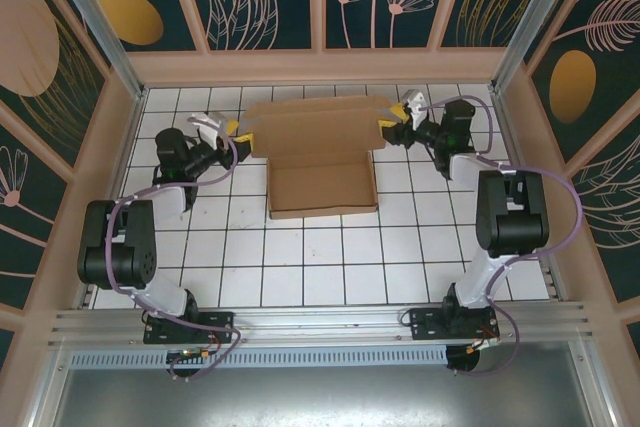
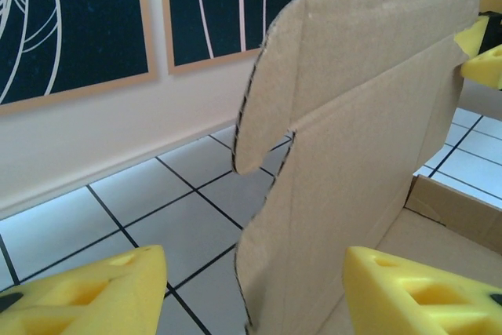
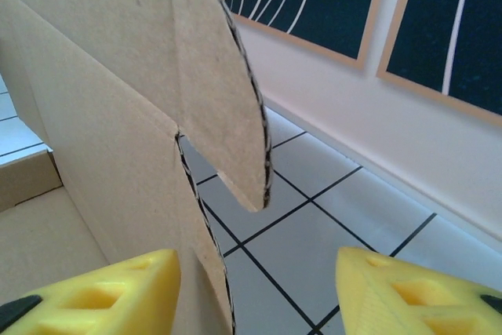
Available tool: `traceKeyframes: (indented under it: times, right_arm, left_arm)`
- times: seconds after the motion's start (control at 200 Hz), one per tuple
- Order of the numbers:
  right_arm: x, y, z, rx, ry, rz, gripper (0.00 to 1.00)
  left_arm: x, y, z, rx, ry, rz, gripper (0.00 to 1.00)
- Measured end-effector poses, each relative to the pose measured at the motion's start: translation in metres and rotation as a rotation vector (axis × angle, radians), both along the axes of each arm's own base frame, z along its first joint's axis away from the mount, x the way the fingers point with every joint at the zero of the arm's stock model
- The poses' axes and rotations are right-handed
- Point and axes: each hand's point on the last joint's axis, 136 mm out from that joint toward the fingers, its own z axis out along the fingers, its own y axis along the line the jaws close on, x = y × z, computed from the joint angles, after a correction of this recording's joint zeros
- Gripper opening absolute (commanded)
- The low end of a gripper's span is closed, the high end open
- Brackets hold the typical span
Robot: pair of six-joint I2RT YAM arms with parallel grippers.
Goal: Fold the paper box
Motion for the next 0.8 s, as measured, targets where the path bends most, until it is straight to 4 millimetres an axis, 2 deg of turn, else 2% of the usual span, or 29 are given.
traceKeyframes:
  times: [0.12, 0.255, 0.325, 0.405, 0.44, 0.535, 0.6, 0.726, 0.796]
  right_arm:
    - [0.0, 0.008, -0.011, -0.015, 0.04, 0.023, 0.5]
    - [-0.005, 0.016, -0.02, -0.033, 0.07, 0.041, 0.42]
    - [-0.006, 0.019, -0.022, -0.042, 0.073, 0.041, 0.34]
    - [-0.006, 0.021, -0.025, -0.05, 0.084, 0.034, 0.17]
    - [-0.006, 0.022, -0.027, -0.057, 0.088, 0.029, 0.13]
    - [-0.005, 0.027, -0.028, -0.07, 0.086, 0.012, 0.09]
    - [-0.003, 0.029, -0.028, -0.074, 0.087, -0.012, 0.08]
    - [-0.006, 0.033, -0.028, -0.077, 0.095, -0.068, 0.01]
    - [-0.011, 0.037, -0.027, -0.071, 0.099, -0.104, 0.0]
  left_arm:
    - [0.006, -0.004, -0.006, 0.03, 0.015, -0.024, 0.54]
    - [0.006, -0.014, -0.016, 0.072, 0.04, -0.06, 0.48]
    - [0.006, -0.022, -0.02, 0.098, 0.047, -0.084, 0.45]
    - [0.004, -0.03, -0.024, 0.125, 0.046, -0.104, 0.37]
    - [0.003, -0.034, -0.025, 0.135, 0.045, -0.111, 0.32]
    - [0.003, -0.04, -0.027, 0.155, 0.048, -0.107, 0.15]
    - [0.005, -0.042, -0.029, 0.162, 0.056, -0.086, 0.08]
    - [0.012, -0.039, -0.029, 0.155, 0.073, -0.009, 0.0]
    - [0.015, -0.034, -0.029, 0.144, 0.087, 0.057, 0.01]
